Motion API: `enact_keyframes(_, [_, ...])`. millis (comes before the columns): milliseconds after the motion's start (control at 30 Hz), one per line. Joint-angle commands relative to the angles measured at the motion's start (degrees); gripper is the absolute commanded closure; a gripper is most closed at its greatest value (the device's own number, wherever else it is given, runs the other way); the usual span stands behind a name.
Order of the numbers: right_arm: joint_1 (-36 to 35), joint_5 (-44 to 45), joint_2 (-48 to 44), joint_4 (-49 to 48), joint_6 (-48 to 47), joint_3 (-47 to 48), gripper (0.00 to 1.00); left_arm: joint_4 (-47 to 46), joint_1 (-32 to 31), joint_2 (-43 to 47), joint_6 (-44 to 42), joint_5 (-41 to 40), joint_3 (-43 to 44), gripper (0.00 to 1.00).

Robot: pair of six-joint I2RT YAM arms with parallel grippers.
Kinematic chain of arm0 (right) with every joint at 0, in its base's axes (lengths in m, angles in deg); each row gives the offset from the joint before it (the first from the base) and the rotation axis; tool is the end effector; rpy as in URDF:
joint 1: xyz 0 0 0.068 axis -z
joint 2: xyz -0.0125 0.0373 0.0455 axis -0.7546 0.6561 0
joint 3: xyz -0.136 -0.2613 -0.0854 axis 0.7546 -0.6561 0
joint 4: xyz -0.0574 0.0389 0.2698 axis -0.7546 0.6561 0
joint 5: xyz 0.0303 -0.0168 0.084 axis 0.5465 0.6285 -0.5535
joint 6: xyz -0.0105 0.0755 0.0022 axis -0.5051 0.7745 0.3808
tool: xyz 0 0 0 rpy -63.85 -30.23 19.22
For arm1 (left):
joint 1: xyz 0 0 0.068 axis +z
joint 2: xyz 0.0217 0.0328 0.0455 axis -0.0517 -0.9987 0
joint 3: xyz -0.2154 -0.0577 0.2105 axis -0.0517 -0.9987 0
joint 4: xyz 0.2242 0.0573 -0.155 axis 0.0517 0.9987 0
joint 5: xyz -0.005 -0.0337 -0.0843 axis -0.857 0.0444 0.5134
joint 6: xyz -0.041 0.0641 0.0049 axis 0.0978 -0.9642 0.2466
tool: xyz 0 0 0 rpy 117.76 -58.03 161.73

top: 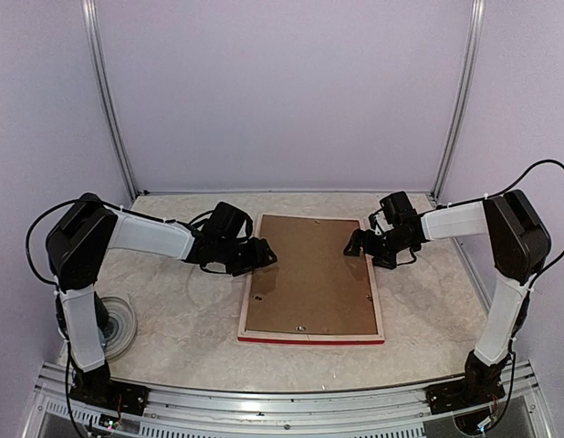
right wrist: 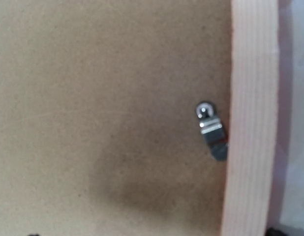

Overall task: Put the photo into the frame
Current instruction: Place the backboard on the frame body, then press the backboard against the frame body.

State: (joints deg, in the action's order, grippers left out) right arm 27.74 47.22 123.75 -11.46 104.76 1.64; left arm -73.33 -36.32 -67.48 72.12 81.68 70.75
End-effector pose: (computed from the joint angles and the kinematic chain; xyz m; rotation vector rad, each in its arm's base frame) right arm 0.3857 0.1687 0.1522 0.1992 2.6206 0.7158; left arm 0.3512 -0.2993 0.1516 -0.0044 2.5068 -0.8332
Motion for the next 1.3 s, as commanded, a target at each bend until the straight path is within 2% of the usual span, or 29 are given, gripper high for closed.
enact_keyframes(0, [-0.5,-0.4,0.2,0.1,-0.3,0.3,0.01,3.1,-1.6,0.9,-3.4,-4.7,2.3,0.3])
enact_keyframes(267, [-0.5,-0.2,0.1,0.2,-0.2,0.3,0.01,10.0,-3.8,2.7,-8.2,-13.3,7.7,0.29])
enact_keyframes(500, [-0.5,-0.1,-0.1,0.3,-0.1,0.5,0.01,11.5,-4.1,3.0,-9.7,-12.7,8.0,0.29])
enact_keyframes(767, [-0.6,1.3,-0.3,1.2,-0.4,0.9,0.01,8.3,-4.2,1.3,-9.4,-10.3,6.6,0.3])
enact_keyframes(1000, [-0.6,9.0,-2.1,4.9,-1.8,1.5,0.01,6.6,-4.2,-0.9,-9.1,-9.9,6.8,0.3])
enact_keyframes(1267, [-2.1,20.9,-2.1,9.8,-3.8,4.5,0.03,10.9,-4.7,-5.6,-12.4,-19.6,12.6,0.3])
